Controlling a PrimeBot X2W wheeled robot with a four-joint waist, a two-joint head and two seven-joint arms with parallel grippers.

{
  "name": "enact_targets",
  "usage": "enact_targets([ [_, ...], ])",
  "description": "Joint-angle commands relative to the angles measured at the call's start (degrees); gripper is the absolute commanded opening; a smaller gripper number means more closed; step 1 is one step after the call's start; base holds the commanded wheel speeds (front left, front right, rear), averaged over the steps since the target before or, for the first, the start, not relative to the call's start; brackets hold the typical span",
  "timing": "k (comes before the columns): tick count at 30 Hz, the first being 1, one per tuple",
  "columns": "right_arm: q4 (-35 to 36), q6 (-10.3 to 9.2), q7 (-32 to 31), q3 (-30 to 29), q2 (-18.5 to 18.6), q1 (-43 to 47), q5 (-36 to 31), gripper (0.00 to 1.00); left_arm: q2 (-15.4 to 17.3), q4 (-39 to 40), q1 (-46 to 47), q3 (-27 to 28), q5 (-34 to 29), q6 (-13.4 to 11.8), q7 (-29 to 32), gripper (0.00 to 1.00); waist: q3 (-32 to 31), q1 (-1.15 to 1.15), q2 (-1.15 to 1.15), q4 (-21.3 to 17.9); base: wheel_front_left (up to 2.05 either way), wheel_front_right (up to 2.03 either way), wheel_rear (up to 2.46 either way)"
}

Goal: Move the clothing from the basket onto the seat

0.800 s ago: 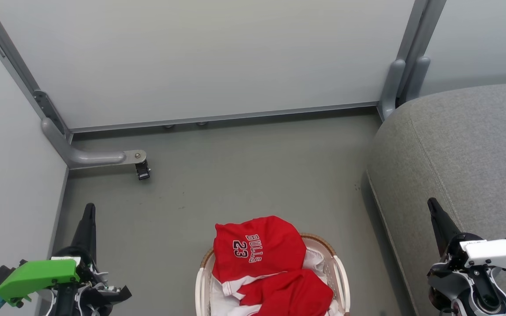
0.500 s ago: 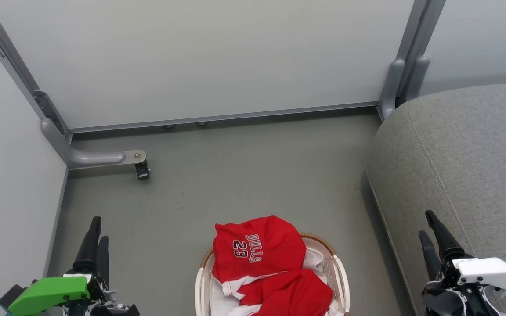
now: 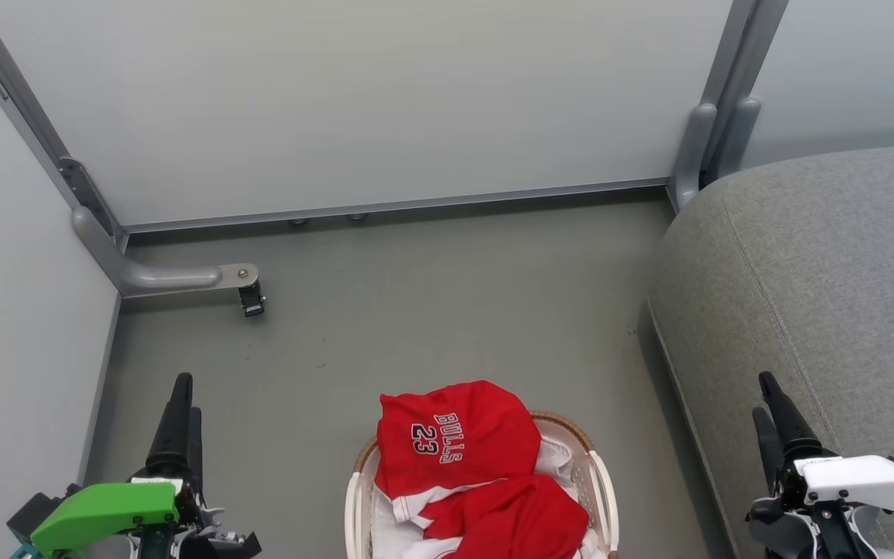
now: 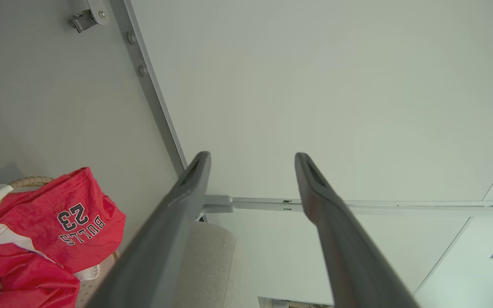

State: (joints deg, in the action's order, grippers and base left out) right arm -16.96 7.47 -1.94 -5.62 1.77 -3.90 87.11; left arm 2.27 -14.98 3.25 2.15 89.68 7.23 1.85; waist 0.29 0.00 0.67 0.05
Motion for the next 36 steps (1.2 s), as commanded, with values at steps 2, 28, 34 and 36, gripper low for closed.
enact_targets([
  [2, 1.2, 0.02, 0.9, -0.7, 0.6, -0.3, -3.1, 1.00, 0.3, 1.5, 0.5, -0.3, -1.6, 0.1, -0.9, 1.00, 0.0, 0.00, -0.10, 0.0, 0.00, 0.00, 0.00],
  [28, 6.5, 0.02, 6.5, -0.9, 0.8, 1.0, -32.2, 1.00, 0.4, 5.4, -0.4, -4.5, -30.0, -0.5, -6.4, 1.00, 0.4, 0.00, -0.24, 0.4, 0.00, 0.00, 0.00],
  [34, 8.1, 0.02, 7.6, 1.0, 0.8, 1.6, -40.2, 1.00, 0.5, 5.9, -0.7, -5.5, -35.9, -1.4, -7.5, 1.00, 0.5, 0.00, -0.27, 0.4, 0.00, 0.00, 0.00],
  [36, 8.3, 0.02, 7.9, 1.4, 0.9, 1.7, -42.2, 1.00, 0.5, 6.0, -0.9, -5.8, -37.7, -1.6, -7.8, 1.00, 0.6, 0.00, -0.28, 0.5, 0.00, 0.00, 0.00],
])
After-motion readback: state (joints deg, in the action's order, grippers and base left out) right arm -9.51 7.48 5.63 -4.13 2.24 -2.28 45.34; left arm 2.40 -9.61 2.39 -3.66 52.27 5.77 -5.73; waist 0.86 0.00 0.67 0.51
